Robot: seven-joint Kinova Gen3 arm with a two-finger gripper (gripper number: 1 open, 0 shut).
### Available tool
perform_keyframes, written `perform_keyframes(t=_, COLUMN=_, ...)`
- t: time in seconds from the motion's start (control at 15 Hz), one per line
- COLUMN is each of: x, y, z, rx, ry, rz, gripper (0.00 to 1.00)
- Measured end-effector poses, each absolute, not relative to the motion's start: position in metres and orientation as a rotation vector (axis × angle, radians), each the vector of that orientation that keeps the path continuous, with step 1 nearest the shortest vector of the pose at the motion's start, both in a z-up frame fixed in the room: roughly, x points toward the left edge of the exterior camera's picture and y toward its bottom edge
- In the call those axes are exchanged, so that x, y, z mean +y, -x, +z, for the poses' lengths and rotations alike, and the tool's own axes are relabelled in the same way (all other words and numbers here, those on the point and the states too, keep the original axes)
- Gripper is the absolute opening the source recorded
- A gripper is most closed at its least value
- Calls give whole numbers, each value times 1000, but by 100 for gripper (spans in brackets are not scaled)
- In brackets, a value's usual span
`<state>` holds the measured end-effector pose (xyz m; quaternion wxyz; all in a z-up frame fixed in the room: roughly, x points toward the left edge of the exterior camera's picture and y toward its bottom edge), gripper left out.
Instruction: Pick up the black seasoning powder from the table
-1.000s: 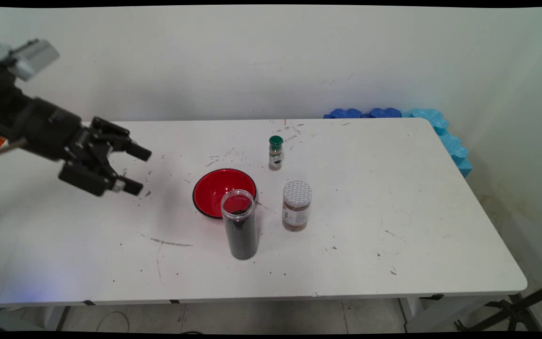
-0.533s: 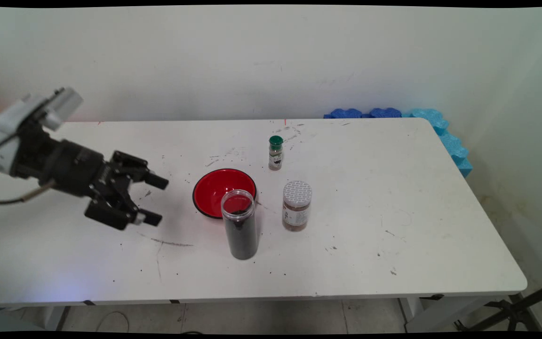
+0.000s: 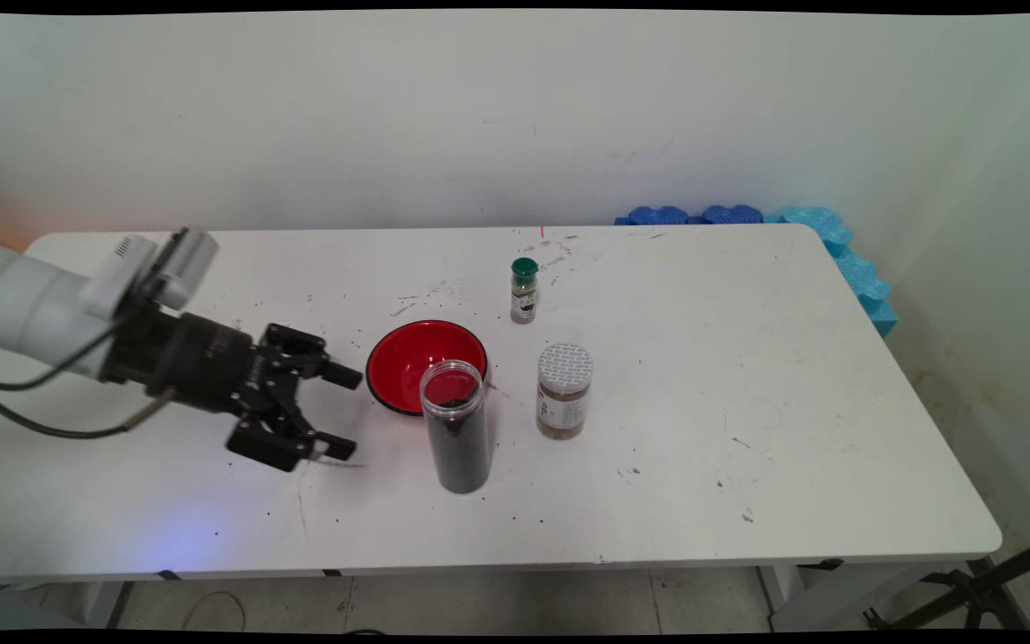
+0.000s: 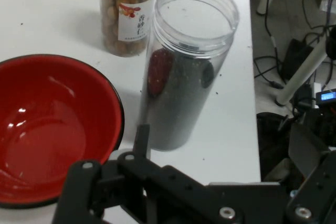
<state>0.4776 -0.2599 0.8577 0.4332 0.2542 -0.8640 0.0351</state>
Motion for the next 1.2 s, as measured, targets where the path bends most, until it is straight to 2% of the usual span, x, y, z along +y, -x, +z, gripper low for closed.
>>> perform_keyframes(t=0.6, x=-287, y=-438, z=812, rx=-2146, ry=-600, rz=108, gripper=100)
perform_keyframes(t=1.2, x=-305, y=-414, z=792, rx=-2138, ry=-575, rz=101, gripper=100)
